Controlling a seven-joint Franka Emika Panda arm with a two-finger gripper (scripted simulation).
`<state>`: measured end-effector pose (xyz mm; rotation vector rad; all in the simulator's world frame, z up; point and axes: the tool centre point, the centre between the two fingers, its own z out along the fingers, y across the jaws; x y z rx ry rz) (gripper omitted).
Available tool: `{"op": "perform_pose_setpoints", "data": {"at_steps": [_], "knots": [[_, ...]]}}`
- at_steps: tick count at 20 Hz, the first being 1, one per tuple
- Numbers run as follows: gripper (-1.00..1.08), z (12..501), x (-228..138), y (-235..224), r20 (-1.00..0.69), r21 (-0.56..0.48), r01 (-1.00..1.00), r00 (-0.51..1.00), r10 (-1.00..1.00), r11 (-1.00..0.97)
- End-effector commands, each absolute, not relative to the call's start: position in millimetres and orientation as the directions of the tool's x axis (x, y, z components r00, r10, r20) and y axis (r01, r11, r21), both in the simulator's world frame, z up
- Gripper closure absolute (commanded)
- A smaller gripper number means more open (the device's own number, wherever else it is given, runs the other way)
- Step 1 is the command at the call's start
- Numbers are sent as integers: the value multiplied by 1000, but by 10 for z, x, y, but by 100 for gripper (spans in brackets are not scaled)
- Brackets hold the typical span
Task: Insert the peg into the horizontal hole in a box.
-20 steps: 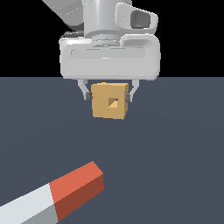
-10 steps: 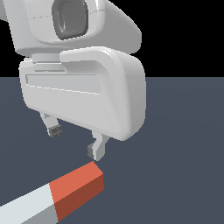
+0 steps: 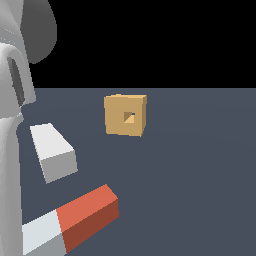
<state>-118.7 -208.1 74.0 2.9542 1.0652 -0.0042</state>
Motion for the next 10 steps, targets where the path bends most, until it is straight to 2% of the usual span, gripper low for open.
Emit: {"op": "perform_pose_setpoints", "data": {"at_steps": [1, 10], "knots": [[-92, 704, -1259, -2123, -1, 1, 613, 790, 613, -790], [-92, 645, -1279, -2129, -1, 0, 609, 793, 609, -793]]}}
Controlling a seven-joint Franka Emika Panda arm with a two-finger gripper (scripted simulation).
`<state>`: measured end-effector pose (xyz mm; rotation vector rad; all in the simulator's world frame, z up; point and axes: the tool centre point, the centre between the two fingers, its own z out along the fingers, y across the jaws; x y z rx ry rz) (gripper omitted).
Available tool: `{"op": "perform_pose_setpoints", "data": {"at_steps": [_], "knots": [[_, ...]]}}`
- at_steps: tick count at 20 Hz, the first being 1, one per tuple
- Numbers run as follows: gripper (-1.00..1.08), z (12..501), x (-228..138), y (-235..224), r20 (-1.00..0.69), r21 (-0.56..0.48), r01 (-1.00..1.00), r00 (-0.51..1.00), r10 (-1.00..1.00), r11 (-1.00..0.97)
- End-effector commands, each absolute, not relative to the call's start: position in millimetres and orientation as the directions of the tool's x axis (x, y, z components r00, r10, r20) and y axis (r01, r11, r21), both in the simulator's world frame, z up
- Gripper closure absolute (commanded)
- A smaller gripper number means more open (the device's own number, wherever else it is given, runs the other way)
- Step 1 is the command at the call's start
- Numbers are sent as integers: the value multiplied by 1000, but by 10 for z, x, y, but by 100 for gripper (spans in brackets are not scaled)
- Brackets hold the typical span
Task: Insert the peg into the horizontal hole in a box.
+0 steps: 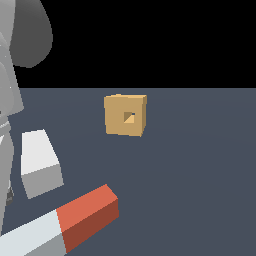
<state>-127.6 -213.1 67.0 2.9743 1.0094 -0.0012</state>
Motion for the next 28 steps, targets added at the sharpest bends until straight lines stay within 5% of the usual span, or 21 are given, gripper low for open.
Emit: {"op": "perform_pose_setpoints", "data": {"at_steps": [1, 15, 16, 28], "knots": [[-92, 619, -1281, -2131, -1, 0, 608, 794, 608, -794], [-92, 187, -1287, -2126, 0, 0, 606, 795, 606, -795], [108, 187, -1287, -2126, 0, 0, 606, 795, 606, -795], [108, 195, -1275, -2115, 0, 0, 610, 793, 610, -793]]}}
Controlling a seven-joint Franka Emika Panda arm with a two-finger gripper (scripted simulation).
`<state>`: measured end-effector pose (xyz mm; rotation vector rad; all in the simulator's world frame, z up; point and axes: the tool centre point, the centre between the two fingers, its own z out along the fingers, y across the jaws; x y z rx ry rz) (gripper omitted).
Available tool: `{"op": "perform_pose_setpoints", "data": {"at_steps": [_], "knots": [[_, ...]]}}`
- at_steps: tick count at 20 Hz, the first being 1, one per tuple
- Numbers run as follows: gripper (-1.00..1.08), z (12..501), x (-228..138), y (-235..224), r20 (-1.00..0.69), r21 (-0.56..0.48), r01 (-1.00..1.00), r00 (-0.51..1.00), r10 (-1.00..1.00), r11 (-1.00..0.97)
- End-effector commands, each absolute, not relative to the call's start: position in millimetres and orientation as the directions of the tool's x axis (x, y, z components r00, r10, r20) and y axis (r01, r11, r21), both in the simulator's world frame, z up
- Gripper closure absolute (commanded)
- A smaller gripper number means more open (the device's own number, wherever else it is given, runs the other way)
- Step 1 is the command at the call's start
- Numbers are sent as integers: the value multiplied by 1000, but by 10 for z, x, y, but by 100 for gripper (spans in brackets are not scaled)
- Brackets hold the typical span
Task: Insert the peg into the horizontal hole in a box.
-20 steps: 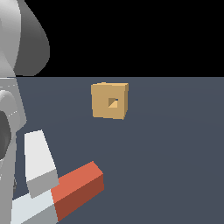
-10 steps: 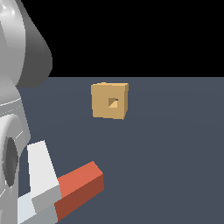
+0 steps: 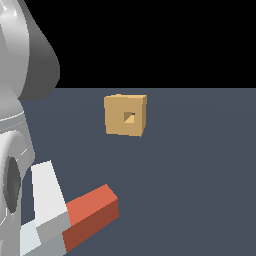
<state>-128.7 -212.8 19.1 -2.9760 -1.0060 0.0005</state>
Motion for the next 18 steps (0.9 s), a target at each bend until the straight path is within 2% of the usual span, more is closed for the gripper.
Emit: {"op": "perform_pose_setpoints", "data": {"at_steps": [1, 9, 18], "knots": [[108, 200, -1259, -2096, 0, 0, 614, 789, 614, -789], [108, 311, -927, -1629, -1, 1, 710, 704, 710, -704], [108, 590, -377, -286, -2, 2, 899, 438, 899, -438]]}}
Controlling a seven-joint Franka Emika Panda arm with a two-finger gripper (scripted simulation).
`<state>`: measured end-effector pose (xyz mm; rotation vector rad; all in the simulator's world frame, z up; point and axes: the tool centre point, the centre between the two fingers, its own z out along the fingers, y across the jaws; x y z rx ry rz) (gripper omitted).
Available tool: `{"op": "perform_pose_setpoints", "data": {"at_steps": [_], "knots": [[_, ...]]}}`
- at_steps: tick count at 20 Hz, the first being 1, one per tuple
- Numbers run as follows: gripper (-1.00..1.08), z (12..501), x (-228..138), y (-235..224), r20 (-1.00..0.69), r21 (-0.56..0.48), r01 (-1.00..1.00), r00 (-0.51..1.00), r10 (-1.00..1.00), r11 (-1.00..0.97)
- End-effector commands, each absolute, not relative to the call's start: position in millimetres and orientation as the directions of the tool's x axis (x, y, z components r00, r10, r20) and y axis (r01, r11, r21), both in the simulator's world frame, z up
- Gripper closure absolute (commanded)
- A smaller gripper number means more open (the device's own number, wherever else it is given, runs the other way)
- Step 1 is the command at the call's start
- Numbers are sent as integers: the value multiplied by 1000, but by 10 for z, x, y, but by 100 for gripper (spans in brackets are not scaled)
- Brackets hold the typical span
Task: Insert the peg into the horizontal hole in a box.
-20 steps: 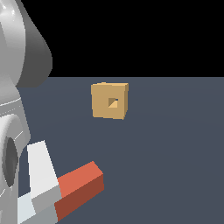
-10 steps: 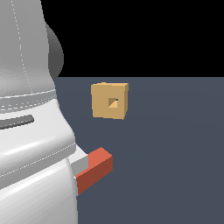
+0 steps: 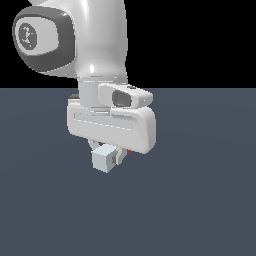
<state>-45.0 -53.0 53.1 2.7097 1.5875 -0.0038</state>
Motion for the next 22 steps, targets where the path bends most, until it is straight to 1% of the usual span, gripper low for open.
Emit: {"op": "perform_pose_setpoints", "data": {"at_steps": [1, 5, 9, 12, 22], "knots": [[108, 617, -347, -141, -2, 2, 913, 408, 913, -408], [108, 706, -286, 330, -2, 1, 951, 308, 951, -308], [108, 755, -276, 602, -1, 1, 968, 250, 968, -250], [108, 766, -277, 664, -1, 0, 972, 236, 972, -236], [108, 777, -280, 657, 1, 1, 973, 232, 973, -232]]}}
